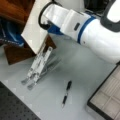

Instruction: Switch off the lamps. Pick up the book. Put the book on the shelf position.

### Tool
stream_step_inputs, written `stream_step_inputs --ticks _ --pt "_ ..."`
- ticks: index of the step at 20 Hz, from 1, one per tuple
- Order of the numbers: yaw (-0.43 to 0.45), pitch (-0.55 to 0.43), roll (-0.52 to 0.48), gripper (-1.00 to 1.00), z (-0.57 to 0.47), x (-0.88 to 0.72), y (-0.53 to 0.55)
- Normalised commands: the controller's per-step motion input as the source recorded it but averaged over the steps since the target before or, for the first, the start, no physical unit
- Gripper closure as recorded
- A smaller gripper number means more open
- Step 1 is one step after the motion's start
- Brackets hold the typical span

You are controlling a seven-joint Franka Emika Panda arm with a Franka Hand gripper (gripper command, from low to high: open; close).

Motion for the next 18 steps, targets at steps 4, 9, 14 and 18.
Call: stream_step_inputs --ticks 4,9,14,18 --pt "-0.518 -0.069 0.003 1.0 -0.03 0.24 0.1" --pt "-0.471 -0.056 -0.079 1.0 -0.02 0.22 0.03" --pt "-0.462 -0.06 -0.147 1.0 -0.04 0.2 0.01" --pt "-0.374 -0.059 -0.125 1.0 -0.09 0.21 0.05"
